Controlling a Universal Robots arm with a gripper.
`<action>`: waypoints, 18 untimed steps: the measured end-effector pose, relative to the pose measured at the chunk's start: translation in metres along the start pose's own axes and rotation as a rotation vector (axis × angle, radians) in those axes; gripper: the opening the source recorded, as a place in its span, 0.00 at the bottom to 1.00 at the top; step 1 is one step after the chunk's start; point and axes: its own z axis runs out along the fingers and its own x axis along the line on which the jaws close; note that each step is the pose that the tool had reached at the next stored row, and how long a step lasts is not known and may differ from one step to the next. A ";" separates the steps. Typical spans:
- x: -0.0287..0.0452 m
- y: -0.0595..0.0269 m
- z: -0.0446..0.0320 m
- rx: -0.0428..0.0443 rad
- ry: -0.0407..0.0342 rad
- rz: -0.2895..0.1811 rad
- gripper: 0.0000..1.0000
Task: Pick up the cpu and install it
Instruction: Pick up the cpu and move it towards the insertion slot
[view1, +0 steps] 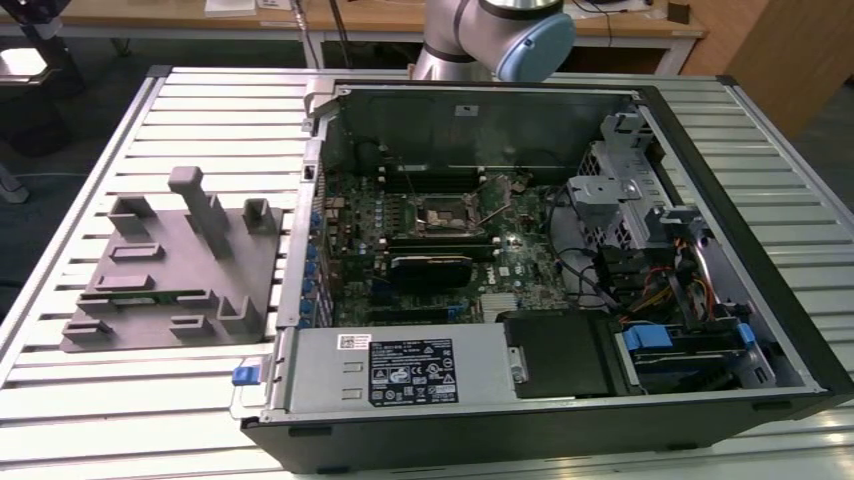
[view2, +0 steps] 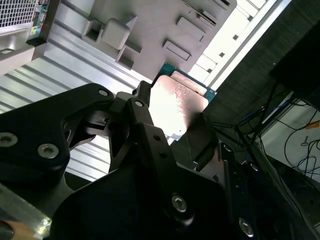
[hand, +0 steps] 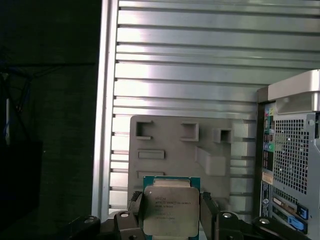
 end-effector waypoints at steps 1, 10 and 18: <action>-0.0007 0.0000 0.0000 0.0000 -0.0001 0.000 0.54; -0.0063 -0.0002 0.0000 0.0000 0.0000 0.000 0.54; -0.0106 -0.0003 0.0000 0.0000 -0.0001 0.000 0.54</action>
